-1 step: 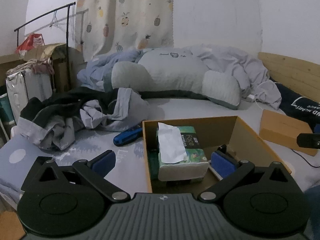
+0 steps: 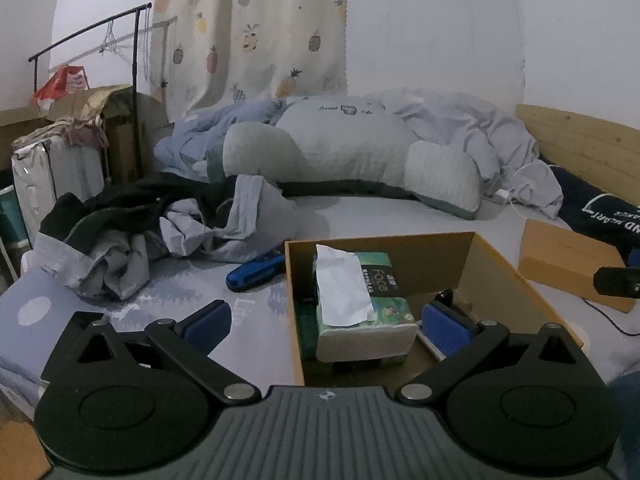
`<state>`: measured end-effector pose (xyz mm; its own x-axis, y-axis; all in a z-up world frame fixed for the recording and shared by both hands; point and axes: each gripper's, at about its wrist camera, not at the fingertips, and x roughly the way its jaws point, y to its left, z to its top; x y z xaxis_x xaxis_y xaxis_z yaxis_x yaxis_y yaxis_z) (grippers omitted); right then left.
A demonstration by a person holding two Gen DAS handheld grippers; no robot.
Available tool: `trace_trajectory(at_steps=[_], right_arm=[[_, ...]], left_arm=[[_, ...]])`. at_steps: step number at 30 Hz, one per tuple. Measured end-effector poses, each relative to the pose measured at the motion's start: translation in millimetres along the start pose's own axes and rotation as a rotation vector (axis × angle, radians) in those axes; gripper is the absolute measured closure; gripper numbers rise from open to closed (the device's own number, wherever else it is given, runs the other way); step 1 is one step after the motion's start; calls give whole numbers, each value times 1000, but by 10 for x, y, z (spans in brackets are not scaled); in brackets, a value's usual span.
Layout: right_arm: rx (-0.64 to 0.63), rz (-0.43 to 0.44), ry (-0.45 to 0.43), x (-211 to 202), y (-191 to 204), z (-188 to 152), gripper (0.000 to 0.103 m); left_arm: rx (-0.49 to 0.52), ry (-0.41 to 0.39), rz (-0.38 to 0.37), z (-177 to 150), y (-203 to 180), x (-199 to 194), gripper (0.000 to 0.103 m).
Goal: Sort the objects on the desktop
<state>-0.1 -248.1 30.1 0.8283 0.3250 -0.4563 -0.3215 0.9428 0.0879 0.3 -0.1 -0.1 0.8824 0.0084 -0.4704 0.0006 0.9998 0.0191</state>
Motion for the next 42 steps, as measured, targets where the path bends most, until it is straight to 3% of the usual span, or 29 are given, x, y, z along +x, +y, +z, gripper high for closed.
trace_trajectory(at_steps=[28,42], right_arm=[[-1,-11,29,39,-17,2,0],[31,28,51,227,-156,195,0]], left_arm=[[-41,11,-18,-11,45,24,0],[-155,56,-90,77,304,256,0]])
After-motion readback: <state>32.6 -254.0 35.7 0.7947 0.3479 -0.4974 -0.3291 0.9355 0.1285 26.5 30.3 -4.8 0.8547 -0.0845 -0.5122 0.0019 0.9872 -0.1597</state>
